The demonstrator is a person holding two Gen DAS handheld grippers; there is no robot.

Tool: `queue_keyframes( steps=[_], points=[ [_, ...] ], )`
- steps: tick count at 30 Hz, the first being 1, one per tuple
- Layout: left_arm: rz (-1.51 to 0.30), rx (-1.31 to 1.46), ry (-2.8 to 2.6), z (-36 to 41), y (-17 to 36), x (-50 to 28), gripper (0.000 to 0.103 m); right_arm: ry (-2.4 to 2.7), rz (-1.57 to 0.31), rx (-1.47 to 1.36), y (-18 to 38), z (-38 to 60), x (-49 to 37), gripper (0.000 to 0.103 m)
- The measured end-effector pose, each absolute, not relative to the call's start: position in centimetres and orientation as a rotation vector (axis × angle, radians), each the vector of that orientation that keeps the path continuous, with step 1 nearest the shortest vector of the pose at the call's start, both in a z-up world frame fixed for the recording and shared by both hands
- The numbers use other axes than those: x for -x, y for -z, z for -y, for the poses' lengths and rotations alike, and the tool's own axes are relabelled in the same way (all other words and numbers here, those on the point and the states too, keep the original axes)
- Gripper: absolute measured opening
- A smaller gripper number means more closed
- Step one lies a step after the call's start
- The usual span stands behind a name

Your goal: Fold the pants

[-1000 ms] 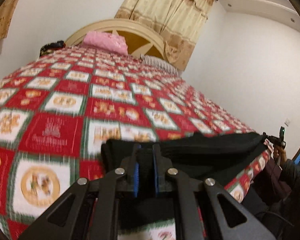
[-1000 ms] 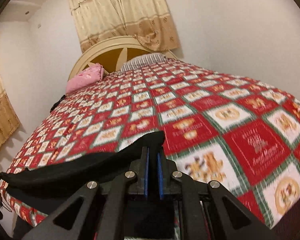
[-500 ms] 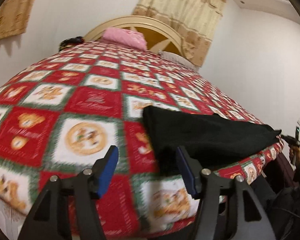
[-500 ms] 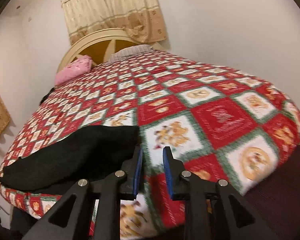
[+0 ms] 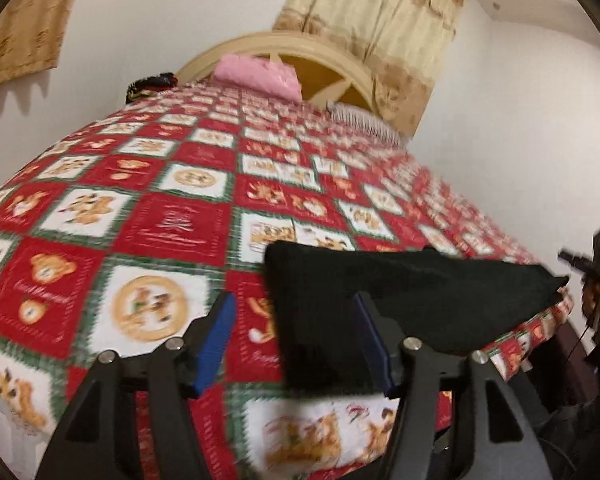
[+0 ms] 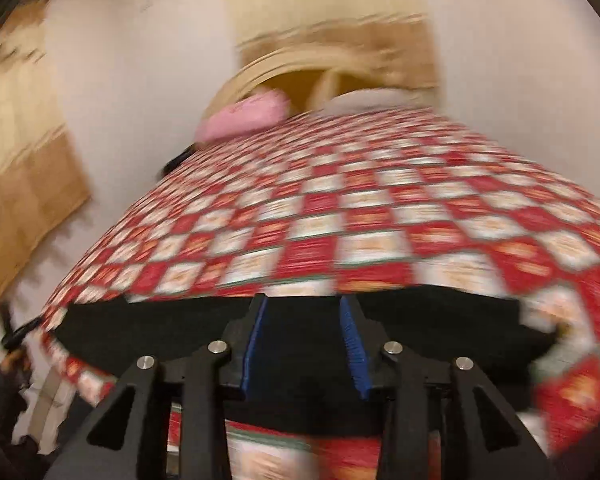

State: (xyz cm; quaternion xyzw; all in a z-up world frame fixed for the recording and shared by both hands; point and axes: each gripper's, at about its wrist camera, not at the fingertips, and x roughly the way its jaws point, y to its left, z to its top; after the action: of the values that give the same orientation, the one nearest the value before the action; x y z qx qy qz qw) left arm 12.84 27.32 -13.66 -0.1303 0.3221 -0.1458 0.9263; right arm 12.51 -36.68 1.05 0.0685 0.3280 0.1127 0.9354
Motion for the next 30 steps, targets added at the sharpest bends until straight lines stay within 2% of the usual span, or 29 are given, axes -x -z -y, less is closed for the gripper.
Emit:
queue_keyframes(
  steps=[9,16,19,20,21,22,25,26,27,30],
  points=[
    [-0.74,0.221,0.307,-24.9,14.2,-16.9,0.062,-0.622,-0.873,-0.017,4.8,13.8,-22.9,0.039],
    [-0.798,0.221,0.318,-24.3,15.0,-18.4,0.062,-0.685,-0.974,-0.013,8.6,6.2,-26.8,0.039],
    [-0.801,0.238,0.34,-24.0,15.2,-18.7,0.05,-0.682,-1.004,-0.015,9.8,5.2,-27.6,0.039],
    [-0.798,0.229,0.34,-23.8,15.2,-18.7,0.04,-0.681,-1.017,-0.023,10.2,5.0,-27.8,0.039],
    [-0.799,0.227,0.35,-23.7,15.1,-18.7,0.025,-0.683,-1.028,-0.033,10.6,4.9,-28.2,0.039],
    [-0.803,0.23,0.364,-23.6,15.1,-18.7,0.018,-0.692,-1.043,-0.047,11.0,4.7,-28.4,0.039],
    [-0.789,0.211,0.374,-22.8,14.4,-18.3,0.013,-0.729,-1.099,-0.068,12.2,3.9,-28.8,0.039],
    [-0.781,0.21,0.38,-22.7,14.0,-18.2,0.012,-0.747,-1.12,-0.071,12.5,3.5,-28.9,0.029],
    [-0.769,0.21,0.381,-22.7,13.6,-18.0,0.012,-0.759,-1.126,-0.062,12.6,3.2,-28.8,0.011],
    [-0.741,0.245,0.388,-23.3,12.5,-17.8,0.012,-0.745,-1.086,0.006,11.5,2.3,-28.0,0.008]
  ],
)
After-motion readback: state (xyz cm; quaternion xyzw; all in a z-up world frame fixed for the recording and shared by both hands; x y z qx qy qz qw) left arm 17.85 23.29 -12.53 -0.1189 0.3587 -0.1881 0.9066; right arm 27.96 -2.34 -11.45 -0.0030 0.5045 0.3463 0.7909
